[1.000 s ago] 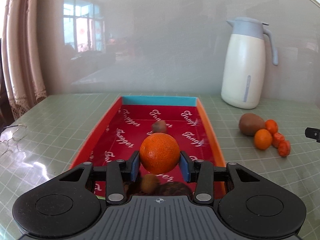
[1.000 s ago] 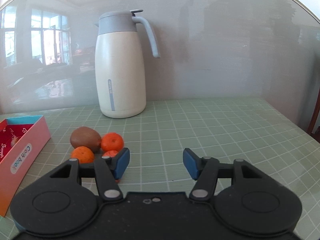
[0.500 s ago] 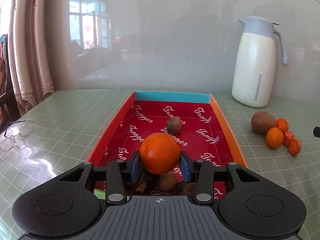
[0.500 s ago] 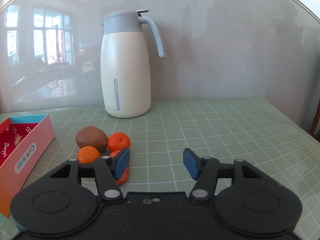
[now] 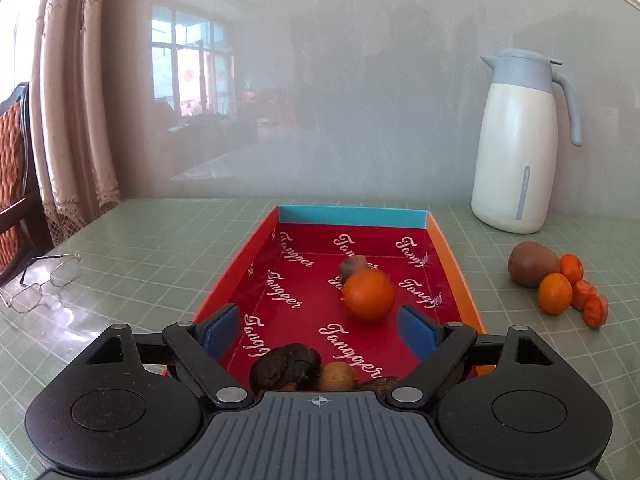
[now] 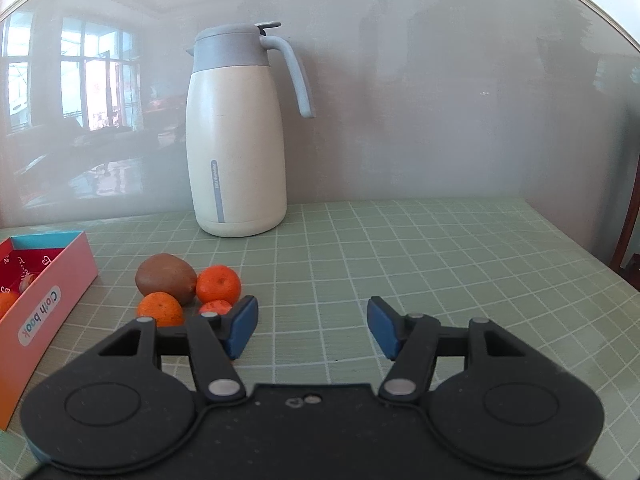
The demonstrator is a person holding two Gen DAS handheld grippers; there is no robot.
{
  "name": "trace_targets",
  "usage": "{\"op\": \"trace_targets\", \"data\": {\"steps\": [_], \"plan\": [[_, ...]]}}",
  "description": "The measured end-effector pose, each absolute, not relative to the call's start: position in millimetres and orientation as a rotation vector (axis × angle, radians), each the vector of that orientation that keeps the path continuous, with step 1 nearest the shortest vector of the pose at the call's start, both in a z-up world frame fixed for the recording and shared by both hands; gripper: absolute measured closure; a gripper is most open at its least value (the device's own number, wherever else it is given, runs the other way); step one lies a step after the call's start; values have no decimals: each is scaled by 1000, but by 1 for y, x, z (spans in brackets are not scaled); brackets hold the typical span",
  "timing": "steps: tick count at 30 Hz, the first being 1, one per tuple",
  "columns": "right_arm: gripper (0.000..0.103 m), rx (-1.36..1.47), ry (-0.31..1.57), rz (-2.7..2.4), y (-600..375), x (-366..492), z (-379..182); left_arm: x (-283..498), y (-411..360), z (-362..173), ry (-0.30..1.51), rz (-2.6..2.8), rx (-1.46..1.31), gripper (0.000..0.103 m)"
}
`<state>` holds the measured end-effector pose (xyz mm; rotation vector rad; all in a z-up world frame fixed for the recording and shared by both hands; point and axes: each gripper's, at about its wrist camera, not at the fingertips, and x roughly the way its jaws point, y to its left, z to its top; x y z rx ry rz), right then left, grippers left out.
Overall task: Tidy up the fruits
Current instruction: 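Reach the right gripper to the red-orange chunk and grasp it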
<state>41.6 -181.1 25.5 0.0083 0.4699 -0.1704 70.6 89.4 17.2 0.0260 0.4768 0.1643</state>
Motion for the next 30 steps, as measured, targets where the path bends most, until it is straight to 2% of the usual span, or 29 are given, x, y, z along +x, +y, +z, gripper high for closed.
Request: {"op": "trace_targets", "data": {"steps": [30], "plan": [[45,-91,508,-61,-133,54,12,66,108,16,476,186,4,18]]}}
